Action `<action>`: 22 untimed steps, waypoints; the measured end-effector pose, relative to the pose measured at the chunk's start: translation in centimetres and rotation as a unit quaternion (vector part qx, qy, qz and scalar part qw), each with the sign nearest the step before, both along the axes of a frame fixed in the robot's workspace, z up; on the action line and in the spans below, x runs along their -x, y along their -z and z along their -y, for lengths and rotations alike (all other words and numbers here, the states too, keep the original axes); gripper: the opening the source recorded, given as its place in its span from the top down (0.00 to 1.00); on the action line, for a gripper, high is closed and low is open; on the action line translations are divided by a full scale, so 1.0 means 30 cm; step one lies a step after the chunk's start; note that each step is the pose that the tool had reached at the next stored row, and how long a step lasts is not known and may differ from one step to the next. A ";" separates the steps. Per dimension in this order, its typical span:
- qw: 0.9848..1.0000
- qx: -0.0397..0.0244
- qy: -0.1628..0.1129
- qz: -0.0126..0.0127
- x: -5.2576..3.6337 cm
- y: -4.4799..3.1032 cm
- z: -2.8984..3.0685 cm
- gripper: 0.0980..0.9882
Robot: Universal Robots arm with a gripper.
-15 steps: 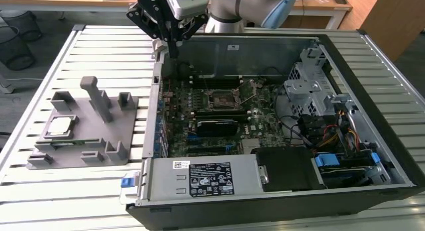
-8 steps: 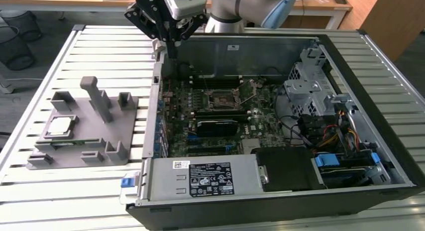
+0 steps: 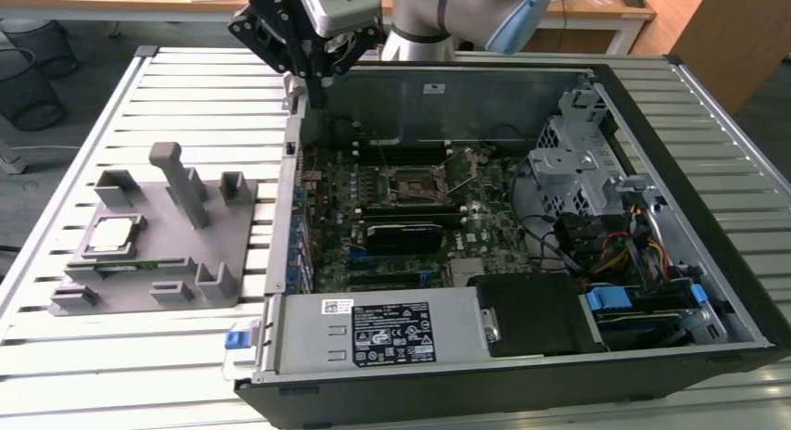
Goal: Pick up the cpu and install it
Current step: 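Reach for the cpu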
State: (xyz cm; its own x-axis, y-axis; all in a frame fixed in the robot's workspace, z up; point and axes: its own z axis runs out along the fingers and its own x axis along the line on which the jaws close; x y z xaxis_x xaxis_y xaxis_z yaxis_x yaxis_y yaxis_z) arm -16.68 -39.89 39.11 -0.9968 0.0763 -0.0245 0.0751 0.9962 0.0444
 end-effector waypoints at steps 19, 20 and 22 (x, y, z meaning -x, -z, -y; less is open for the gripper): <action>1.000 0.000 0.000 0.000 0.025 0.002 0.000 0.99; 1.000 0.000 0.000 0.000 0.026 0.002 0.000 0.99; 1.000 0.000 0.000 0.000 0.029 0.002 0.000 0.99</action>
State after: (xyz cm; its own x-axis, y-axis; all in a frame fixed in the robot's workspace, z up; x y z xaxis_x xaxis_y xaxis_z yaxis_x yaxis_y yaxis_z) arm -17.54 -39.89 39.05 -0.9968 0.0762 -0.0244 0.0751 0.9962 0.0443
